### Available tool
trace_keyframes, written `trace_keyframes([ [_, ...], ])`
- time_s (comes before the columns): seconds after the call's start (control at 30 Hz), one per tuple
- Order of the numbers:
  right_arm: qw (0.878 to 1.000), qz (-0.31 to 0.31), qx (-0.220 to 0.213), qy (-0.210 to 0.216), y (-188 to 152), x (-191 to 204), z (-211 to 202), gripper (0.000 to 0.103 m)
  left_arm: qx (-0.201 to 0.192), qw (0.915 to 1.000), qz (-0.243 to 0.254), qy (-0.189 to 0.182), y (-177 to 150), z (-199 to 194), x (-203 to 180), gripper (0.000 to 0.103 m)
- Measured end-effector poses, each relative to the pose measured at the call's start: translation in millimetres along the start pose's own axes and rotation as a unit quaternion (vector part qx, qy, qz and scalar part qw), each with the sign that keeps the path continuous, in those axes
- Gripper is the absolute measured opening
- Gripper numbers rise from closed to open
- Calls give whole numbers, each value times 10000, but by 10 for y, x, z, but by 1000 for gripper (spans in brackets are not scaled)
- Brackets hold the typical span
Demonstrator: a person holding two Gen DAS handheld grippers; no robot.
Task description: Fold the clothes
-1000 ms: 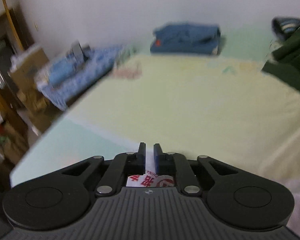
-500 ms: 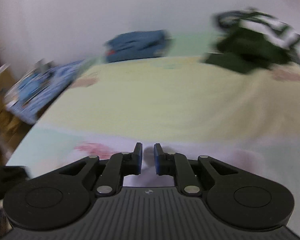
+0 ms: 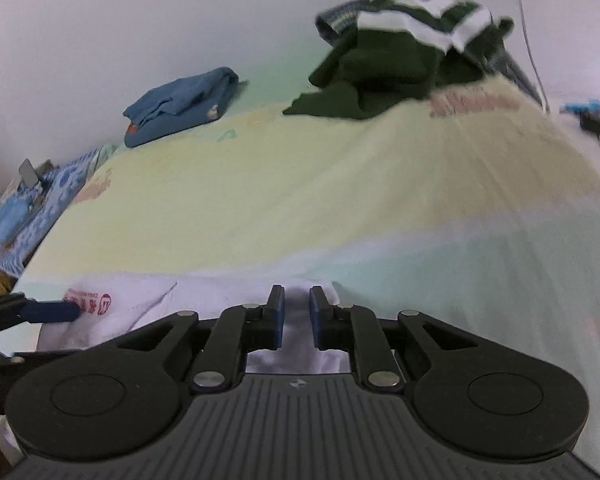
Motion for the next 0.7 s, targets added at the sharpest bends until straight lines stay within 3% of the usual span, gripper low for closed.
trace_keyframes([
  [0.07, 9999, 87, 83, -3, -13, -98, 35, 25, 37, 9999, 88, 58, -7, 41, -30, 96],
  [0.17, 9998, 35, 151, 153, 0, -172, 48, 26, 87, 9998, 128, 141, -2, 65, -70, 99],
  [0.23, 9998, 87, -23, 165, 39, -223, -36, 26, 108, 9997, 104, 193, 8, 55, -94, 98],
  [0.4, 9962, -410, -60, 766, 40, -249, -311, 26, 41, 9996, -104, 278, -5, -184, -151, 94],
  [0.5, 9917, -650, 352, 1051, -90, -187, -362, 29, 66, 9989, -175, 424, -86, -330, -182, 94],
  [0.6, 9892, -1024, 648, 820, -268, -141, -314, 29, 189, 9977, -254, 603, -202, -345, -167, 93],
  [0.7, 9890, -1119, 639, 720, -310, -178, -337, 36, 267, 9961, -444, 715, -283, -335, -127, 93],
])
Point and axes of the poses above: each gripper's, at about its wrist camera, not at the fingertips, and z roughly the way its jaws point, x to its left, y to its top, the point moved 2 cm from there along z, roughly the way its jaws point, and after that the axes turned 8 degrees about -y, right-handed, at the moved point
